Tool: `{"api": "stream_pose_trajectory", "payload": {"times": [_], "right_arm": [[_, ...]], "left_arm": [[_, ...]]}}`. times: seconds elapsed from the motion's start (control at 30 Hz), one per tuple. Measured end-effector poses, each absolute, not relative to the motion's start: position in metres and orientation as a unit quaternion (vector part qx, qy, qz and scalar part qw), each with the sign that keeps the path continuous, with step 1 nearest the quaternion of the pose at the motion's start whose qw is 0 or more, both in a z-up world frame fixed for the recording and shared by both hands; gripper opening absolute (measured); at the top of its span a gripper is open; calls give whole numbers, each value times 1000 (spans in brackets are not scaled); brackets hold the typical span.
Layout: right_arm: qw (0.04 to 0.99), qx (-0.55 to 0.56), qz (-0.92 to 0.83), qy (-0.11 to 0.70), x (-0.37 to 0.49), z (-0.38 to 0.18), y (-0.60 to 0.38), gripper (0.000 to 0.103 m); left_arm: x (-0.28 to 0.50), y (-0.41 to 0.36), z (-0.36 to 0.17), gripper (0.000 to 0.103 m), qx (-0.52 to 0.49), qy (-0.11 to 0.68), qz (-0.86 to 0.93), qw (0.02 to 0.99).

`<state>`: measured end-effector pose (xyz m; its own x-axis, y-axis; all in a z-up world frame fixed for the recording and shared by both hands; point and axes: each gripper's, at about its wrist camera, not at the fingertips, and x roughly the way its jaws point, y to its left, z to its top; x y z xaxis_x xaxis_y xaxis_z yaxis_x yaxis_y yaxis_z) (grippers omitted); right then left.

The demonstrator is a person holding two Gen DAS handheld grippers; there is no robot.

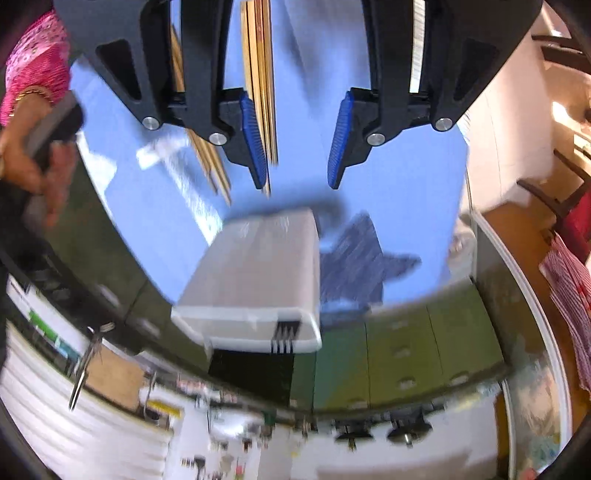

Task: Organize utensils
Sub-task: 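Drop the fork into the white holder with the left gripper while the right gripper drops the spoon, then lower the left gripper to the wooden chopsticks and close on one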

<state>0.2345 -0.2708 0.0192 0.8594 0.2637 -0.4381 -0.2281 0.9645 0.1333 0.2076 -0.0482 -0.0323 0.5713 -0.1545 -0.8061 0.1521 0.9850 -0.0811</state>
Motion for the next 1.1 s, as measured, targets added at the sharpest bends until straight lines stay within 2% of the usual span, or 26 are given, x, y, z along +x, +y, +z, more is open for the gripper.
{"api": "stream_pose_trajectory", "payload": {"times": [0.13, 0.23, 0.33, 0.43, 0.5, 0.57, 0.67, 1.1], "right_arm": [[948, 34, 125, 290, 210, -5, -290, 31], [932, 44, 128, 336, 198, -28, -305, 31], [924, 46, 120, 360, 191, -47, -320, 31], [919, 53, 116, 374, 187, -60, -328, 31], [916, 59, 118, 380, 185, -65, -333, 31], [915, 59, 119, 381, 183, -67, -334, 31], [914, 57, 124, 383, 184, -65, -331, 35], [908, 54, 128, 395, 196, -63, -322, 35]], "left_arm": [[213, -53, -68, 33, 4, 511, -91, 855], [217, -60, -96, 24, 8, 560, -102, 822], [218, -66, -114, 24, 10, 584, -110, 804], [216, -73, -124, 23, 24, 591, -110, 799], [218, -76, -127, 19, 29, 594, -108, 796], [222, -78, -132, 18, 35, 598, -101, 795], [225, -79, -137, 16, 42, 601, -97, 792], [221, -85, -137, 16, 47, 606, -110, 786]]}}
